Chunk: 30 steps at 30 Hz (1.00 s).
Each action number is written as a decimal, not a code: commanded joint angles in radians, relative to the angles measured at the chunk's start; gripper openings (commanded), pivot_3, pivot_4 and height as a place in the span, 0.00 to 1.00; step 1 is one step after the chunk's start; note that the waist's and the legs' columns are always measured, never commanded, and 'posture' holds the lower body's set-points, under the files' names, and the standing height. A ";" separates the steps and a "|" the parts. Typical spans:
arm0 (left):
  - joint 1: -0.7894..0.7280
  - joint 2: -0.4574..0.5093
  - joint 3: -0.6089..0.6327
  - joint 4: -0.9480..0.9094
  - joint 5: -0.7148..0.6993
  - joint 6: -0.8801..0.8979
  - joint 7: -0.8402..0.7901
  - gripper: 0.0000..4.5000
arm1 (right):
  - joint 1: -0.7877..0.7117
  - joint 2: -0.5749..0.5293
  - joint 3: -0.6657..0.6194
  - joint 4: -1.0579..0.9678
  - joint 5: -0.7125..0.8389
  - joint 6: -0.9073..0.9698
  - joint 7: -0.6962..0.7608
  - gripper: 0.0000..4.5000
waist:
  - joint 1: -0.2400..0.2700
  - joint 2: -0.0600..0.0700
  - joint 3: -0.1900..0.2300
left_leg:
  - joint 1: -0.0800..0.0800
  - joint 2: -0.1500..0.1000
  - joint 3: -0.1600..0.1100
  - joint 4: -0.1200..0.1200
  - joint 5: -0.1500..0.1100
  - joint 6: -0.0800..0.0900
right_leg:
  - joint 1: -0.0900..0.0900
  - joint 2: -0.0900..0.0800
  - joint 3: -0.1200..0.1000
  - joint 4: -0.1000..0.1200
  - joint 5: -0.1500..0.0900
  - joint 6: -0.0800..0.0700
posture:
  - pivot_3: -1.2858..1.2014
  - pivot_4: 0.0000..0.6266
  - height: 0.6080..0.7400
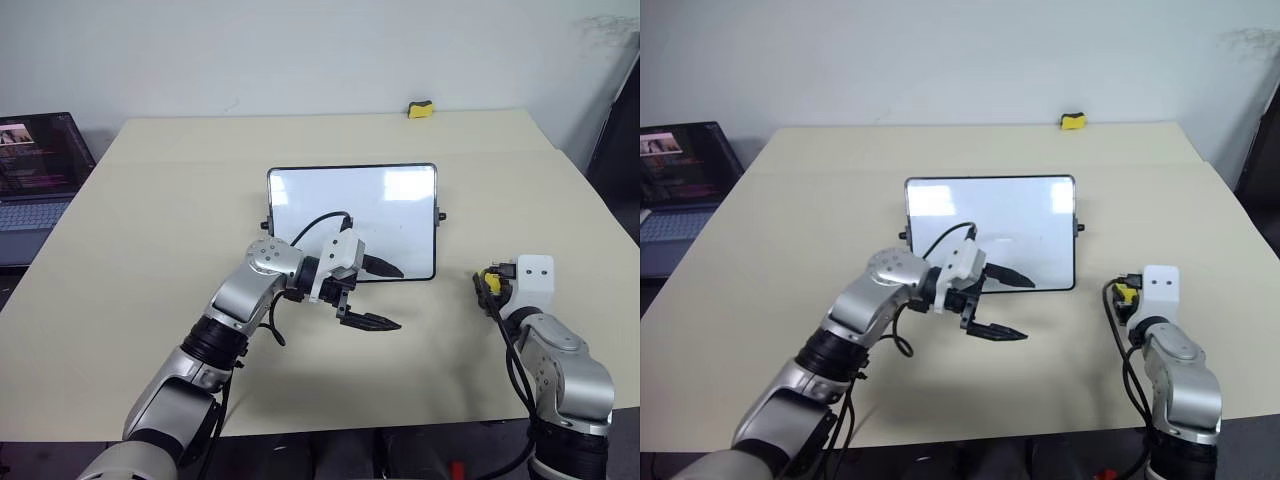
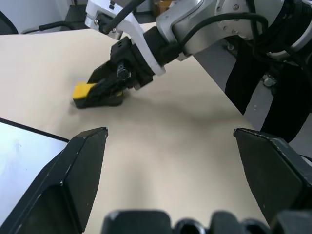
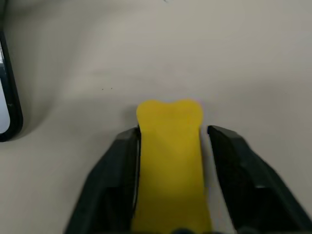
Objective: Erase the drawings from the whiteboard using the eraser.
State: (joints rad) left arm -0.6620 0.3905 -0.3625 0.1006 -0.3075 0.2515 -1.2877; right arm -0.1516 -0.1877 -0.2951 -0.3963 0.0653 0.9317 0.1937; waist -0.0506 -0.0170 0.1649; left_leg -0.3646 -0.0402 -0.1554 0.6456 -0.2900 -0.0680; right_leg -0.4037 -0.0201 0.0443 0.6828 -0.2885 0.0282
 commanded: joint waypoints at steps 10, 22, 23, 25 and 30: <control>0.040 0.018 0.053 -0.062 0.003 -0.003 0.068 1.00 | -0.011 -0.040 -0.022 -0.017 0.062 -0.056 -0.009 0.99 | 0.001 0.000 0.000 | 0.000 0.000 0.000 0.000 0.000 0.000 | 0.000 0.000 0.000 0.000 0.000 0.000 | 0.52 0.24 1.00; 0.600 -0.059 0.613 -0.439 0.036 0.060 0.812 1.00 | 0.377 -0.045 0.255 -0.221 0.027 -0.702 0.112 0.99 | 0.032 0.002 -0.004 | 0.001 -0.001 -0.004 0.002 0.000 -0.001 | 0.003 -0.004 0.001 -0.003 0.001 0.004 | 0.52 0.24 1.00; 0.641 -0.064 0.613 -0.448 0.041 0.041 0.817 1.00 | 0.404 -0.038 0.235 -0.216 0.055 -0.710 0.118 0.99 | 0.039 0.001 -0.004 | 0.001 -0.001 -0.005 0.004 -0.001 0.001 | 0.006 -0.004 0.001 -0.004 0.001 0.005 | 0.52 0.24 1.00; 0.723 -0.067 0.632 -0.447 0.049 0.009 0.827 1.00 | 0.477 -0.017 0.193 -0.204 0.079 -0.753 0.103 0.99 | 0.047 0.001 -0.004 | 0.006 -0.001 -0.005 0.003 -0.002 0.002 | 0.013 -0.004 -0.001 -0.007 0.000 0.005 | 0.52 0.24 1.00; 0.782 -0.107 0.639 -0.398 0.096 -0.048 0.929 1.00 | 0.637 0.067 0.079 -0.160 0.097 -0.820 0.016 0.99 | 0.049 0.002 -0.004 | 0.016 0.001 -0.004 -0.001 -0.002 0.002 | 0.020 -0.002 -0.001 -0.006 -0.005 0.007 | 0.52 0.24 1.00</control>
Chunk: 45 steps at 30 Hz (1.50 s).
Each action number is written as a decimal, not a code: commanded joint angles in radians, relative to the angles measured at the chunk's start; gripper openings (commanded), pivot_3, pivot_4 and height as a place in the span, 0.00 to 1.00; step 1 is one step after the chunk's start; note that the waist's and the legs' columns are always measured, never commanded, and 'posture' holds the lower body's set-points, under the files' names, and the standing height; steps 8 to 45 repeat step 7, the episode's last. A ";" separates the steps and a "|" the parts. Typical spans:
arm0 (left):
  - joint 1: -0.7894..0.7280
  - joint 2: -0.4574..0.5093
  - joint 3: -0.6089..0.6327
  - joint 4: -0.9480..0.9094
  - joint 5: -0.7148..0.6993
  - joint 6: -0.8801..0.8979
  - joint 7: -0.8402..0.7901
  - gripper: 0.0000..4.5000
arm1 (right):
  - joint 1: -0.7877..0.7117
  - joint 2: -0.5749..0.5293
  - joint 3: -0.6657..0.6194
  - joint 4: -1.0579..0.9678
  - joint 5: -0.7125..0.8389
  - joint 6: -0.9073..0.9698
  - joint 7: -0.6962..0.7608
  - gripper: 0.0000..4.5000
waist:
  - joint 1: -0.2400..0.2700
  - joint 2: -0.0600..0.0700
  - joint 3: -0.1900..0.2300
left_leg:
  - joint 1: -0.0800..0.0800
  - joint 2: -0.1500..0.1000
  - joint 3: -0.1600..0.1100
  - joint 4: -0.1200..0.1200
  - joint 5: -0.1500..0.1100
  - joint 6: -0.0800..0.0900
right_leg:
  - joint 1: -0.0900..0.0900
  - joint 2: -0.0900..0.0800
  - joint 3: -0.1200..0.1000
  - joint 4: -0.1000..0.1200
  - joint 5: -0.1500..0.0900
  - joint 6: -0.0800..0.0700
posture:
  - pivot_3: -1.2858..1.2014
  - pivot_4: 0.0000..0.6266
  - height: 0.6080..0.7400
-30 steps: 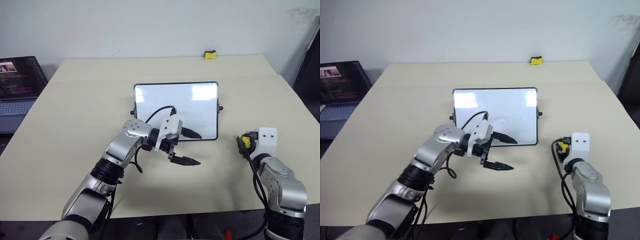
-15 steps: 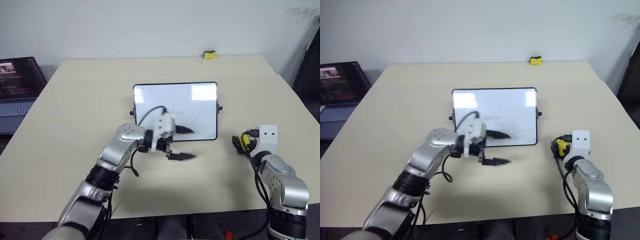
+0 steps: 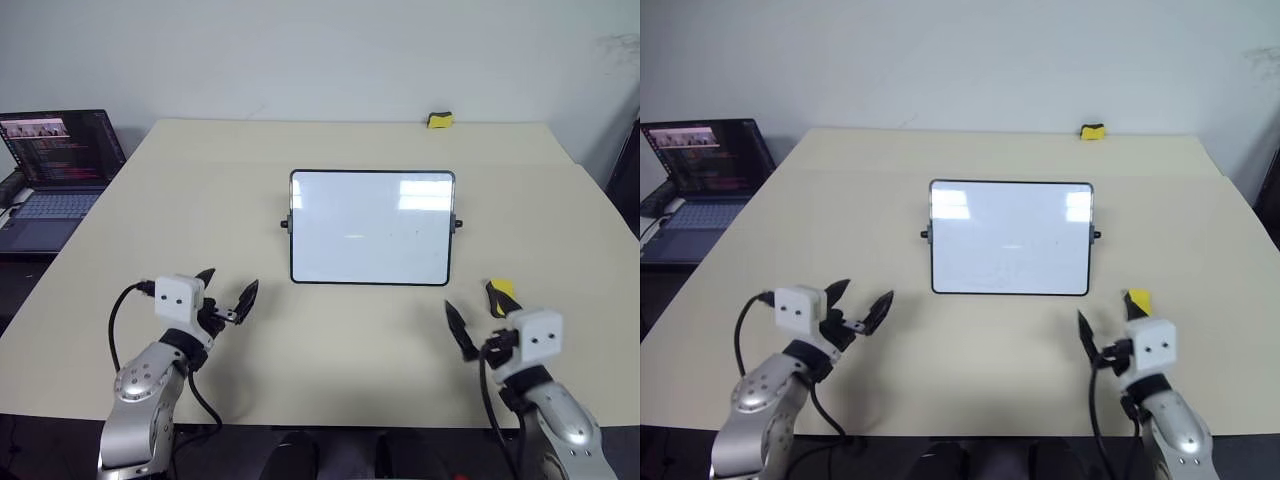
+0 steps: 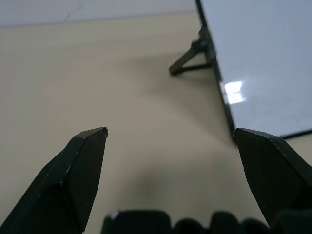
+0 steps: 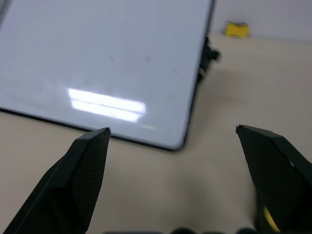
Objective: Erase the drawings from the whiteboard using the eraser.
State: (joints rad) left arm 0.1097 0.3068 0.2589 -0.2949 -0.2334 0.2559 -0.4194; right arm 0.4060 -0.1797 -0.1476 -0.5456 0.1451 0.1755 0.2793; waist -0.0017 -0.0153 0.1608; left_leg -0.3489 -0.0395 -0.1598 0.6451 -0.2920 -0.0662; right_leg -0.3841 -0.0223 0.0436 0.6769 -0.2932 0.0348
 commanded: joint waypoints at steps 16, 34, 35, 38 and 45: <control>0.008 -0.047 -0.005 0.001 0.026 -0.092 0.100 1.00 | 0.138 0.104 -0.061 -0.036 0.040 -0.093 -0.072 0.99 | -0.010 0.002 -0.001 | 0.002 0.001 0.000 0.000 0.000 0.000 | 0.000 0.000 0.002 0.002 -0.001 -0.001 | 0.52 0.24 1.00; 0.008 -0.047 -0.005 0.001 0.026 -0.092 0.100 1.00 | 0.138 0.104 -0.061 -0.036 0.040 -0.093 -0.072 0.99 | -0.010 0.002 -0.001 | 0.002 0.001 0.000 0.000 0.000 0.000 | 0.000 0.000 0.002 0.002 -0.001 -0.001 | 0.52 0.24 1.00; 0.008 -0.047 -0.005 0.001 0.026 -0.092 0.100 1.00 | 0.138 0.104 -0.061 -0.036 0.040 -0.093 -0.072 0.99 | -0.010 0.002 -0.001 | 0.002 0.001 0.000 0.000 0.000 0.000 | 0.000 0.000 0.002 0.002 -0.001 -0.001 | 0.52 0.24 1.00; 0.008 -0.047 -0.005 0.001 0.026 -0.092 0.100 1.00 | 0.138 0.104 -0.061 -0.036 0.040 -0.093 -0.072 0.99 | -0.010 0.002 -0.001 | 0.002 0.001 0.000 0.000 0.000 0.000 | 0.000 0.000 0.002 0.002 -0.001 -0.001 | 0.52 0.24 1.00; 0.008 -0.047 -0.005 0.001 0.026 -0.092 0.100 1.00 | 0.138 0.104 -0.061 -0.036 0.040 -0.093 -0.072 0.99 | -0.010 0.002 -0.001 | 0.002 0.001 0.000 0.000 0.000 0.000 | 0.000 0.000 0.002 0.002 -0.001 -0.001 | 0.52 0.24 1.00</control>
